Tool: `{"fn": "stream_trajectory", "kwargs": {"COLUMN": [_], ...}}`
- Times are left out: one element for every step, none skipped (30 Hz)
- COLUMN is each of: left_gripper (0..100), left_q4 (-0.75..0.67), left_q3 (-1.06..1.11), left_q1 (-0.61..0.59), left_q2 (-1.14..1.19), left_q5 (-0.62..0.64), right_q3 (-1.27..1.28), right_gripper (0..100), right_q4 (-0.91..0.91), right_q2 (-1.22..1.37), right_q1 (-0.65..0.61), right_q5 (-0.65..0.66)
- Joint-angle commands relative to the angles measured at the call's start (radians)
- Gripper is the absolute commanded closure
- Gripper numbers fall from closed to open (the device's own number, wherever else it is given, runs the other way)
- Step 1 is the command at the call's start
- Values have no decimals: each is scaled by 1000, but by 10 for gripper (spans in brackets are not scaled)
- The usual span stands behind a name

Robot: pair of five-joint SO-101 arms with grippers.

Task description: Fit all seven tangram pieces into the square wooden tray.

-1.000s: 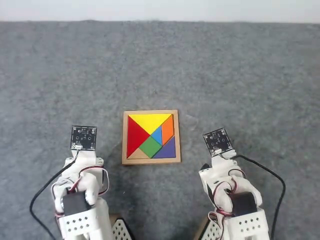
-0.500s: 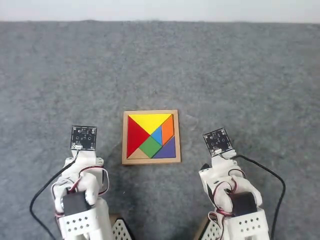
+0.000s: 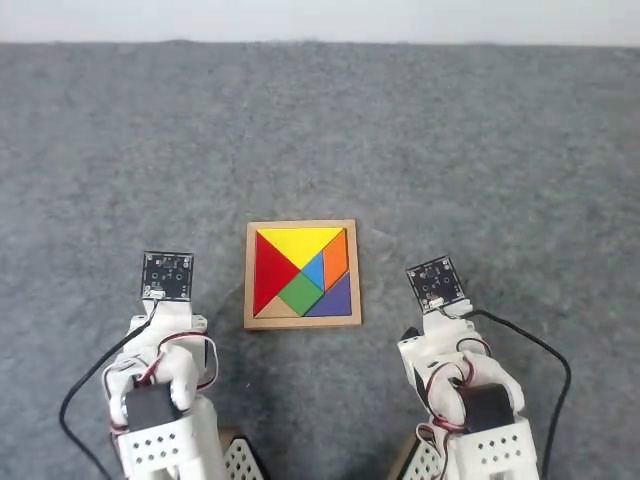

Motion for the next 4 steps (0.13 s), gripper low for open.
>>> {"fn": "stream_trajectory", "kwargs": {"left_gripper": [988, 988, 988, 988], "left_q4": [5, 5, 5, 5], "left_q3": [-15, -15, -15, -15], "left_q1": [8, 8, 8, 8], "left_q2": [-17, -17, -17, -17], "left_q5": [-6, -6, -6, -6], "right_q3": [17, 17, 17, 17], "right_gripper": [906, 906, 906, 906], "right_q4": [8, 8, 8, 8], "right_q2": [2, 2, 2, 2], "right_q1": [10, 10, 10, 10], "right_q5": [-9, -9, -9, -9]}}
